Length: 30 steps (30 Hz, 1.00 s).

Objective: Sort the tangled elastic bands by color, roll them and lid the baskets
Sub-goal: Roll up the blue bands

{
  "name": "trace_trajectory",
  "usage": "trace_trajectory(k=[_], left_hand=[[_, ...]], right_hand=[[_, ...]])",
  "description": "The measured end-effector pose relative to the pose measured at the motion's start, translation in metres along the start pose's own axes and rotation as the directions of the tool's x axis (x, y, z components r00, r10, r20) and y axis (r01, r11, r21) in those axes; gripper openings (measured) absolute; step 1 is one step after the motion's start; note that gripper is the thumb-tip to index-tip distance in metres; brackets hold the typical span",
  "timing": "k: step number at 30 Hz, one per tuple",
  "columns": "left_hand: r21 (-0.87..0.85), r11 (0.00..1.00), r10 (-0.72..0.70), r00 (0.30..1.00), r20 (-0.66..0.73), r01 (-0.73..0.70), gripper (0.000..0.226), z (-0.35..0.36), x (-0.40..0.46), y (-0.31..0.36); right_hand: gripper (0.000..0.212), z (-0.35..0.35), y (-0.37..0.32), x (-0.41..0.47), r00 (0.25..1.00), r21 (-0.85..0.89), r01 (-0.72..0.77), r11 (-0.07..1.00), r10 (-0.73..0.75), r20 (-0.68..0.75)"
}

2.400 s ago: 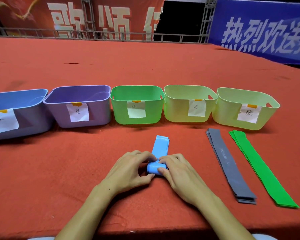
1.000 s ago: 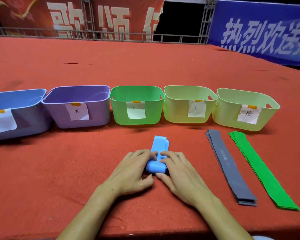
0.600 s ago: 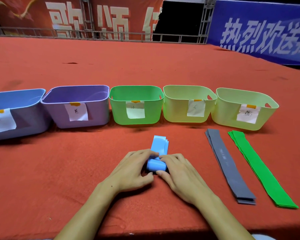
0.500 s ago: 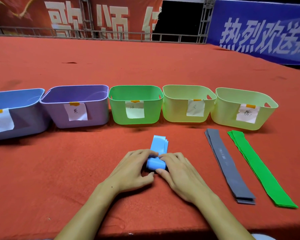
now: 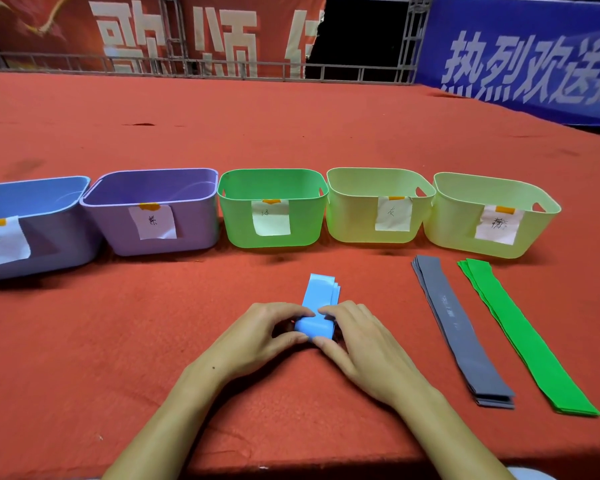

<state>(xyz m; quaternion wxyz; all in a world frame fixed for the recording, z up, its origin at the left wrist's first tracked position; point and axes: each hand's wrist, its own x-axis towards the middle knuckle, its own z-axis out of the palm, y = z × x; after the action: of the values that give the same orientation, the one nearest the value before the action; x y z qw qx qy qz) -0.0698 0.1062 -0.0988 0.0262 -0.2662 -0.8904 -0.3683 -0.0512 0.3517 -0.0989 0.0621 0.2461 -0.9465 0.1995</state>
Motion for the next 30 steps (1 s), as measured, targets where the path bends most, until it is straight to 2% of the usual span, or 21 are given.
trace_trajectory(k=[8, 17, 21, 25, 28, 30], left_hand=[[0.11, 0.991, 0.068, 0.997, 0.039, -0.072, 0.031, 0.003, 0.003, 0.001], [0.038, 0.999, -0.017, 1.0, 0.006, 0.017, 0.042, 0.008, 0.001, -0.004], [0.025, 1.0, -0.002, 0.999, -0.054, 0.003, 0.044, 0.006, -0.001, -0.003], [0.014, 1.0, -0.003, 0.998, -0.056, 0.003, 0.051, 0.006, -0.001, -0.005], [0.012, 1.0, 0.004, 0.994, -0.105, -0.003, 0.042, 0.01, 0.003, -0.008], [-0.003, 1.0, -0.008, 0.993, -0.114, 0.008, 0.038, 0.011, 0.005, -0.009]], right_hand=[[0.039, 0.002, 0.003, -0.002, 0.999, 0.061, 0.033, 0.998, -0.031, -0.036], [0.039, 0.002, 0.004, -0.001, 0.999, 0.049, 0.021, 0.999, -0.019, -0.035], [0.046, 0.002, 0.005, 0.0, 0.999, 0.053, -0.016, 0.998, 0.018, -0.032], [0.051, 0.003, 0.005, 0.001, 0.999, 0.029, -0.048, 0.998, 0.049, -0.022], [0.059, 0.003, 0.003, 0.001, 0.998, 0.042, -0.053, 0.998, 0.055, -0.028], [0.053, 0.003, 0.003, 0.001, 0.997, 0.078, -0.066, 0.995, 0.07, -0.045]])
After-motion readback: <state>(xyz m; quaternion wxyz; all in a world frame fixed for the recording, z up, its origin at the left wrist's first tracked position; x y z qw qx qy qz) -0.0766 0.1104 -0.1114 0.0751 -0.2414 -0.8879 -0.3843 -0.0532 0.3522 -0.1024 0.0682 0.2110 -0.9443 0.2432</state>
